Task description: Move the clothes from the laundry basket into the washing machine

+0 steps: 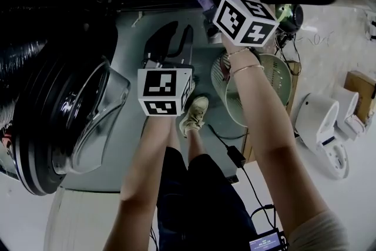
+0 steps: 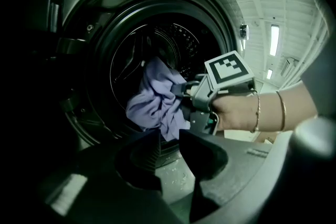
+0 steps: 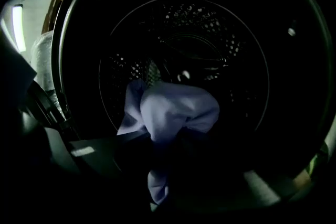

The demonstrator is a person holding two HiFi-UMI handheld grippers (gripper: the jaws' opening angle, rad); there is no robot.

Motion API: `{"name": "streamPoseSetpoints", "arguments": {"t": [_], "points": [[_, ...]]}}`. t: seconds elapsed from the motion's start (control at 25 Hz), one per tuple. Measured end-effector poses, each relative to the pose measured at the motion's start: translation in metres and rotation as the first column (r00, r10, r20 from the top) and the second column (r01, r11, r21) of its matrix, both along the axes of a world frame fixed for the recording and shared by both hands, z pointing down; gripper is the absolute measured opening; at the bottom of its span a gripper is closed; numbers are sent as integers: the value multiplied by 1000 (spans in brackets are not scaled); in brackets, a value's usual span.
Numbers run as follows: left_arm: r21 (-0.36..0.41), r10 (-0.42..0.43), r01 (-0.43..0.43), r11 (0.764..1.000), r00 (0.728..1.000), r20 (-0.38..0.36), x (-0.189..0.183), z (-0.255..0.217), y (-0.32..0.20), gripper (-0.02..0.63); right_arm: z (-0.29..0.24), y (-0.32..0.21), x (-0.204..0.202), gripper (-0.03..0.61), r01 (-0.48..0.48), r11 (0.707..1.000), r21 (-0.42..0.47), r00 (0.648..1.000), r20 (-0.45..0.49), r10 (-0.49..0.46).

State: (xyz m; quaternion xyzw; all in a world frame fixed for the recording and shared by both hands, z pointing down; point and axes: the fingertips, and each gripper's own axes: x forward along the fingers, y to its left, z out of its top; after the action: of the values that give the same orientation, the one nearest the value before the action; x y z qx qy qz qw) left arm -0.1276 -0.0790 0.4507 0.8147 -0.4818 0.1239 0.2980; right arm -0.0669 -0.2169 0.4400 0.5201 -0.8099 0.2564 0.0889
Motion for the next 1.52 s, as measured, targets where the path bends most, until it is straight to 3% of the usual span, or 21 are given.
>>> {"name": "streamPoseSetpoints", "arguments": {"t": [0.28,0.4,0.44,0.52,0.56,0.68,0.8,1.0,1.28,1.52], "points": [[5,-37,37,999,999,-4,-14,-2,-2,117,-58,-44,-27,51,54,987,150,998,36,-60],[10,-34,34,999,999,-5,-14,-2,-1,117,-65,-50,-35,62,70,982,174,995,63,-82],[12,-32,32,999,999,-4,-15,-2,-1,117,-59,-50,-36,85,72,985,154,995,60,-82],[12,-32,32,999,999,-3,-17,0,-1,117,-36,-48,-37,323,73,995,70,996,36,-76],[10,-31,31,999,1000,-2,-17,1,0,117,-23,-44,-36,378,75,997,24,997,18,-76],[3,-28,28,1000,1000,0,-18,2,3,117,8,-29,-27,463,58,996,-71,998,-19,-60],[5,-28,28,1000,1000,3,-19,-1,3,117,10,-24,-17,500,23,996,-82,1000,-9,-24],[12,-25,25,1000,1000,7,-19,-10,2,117,-10,-11,-18,497,39,998,-47,999,21,-38],[10,7,-7,1000,1000,6,-9,-64,17,118,-58,61,-8,368,137,990,-46,990,34,-136],[25,53,-53,998,999,3,3,-134,34,118,-135,123,12,206,166,985,-49,981,106,-160]]}}
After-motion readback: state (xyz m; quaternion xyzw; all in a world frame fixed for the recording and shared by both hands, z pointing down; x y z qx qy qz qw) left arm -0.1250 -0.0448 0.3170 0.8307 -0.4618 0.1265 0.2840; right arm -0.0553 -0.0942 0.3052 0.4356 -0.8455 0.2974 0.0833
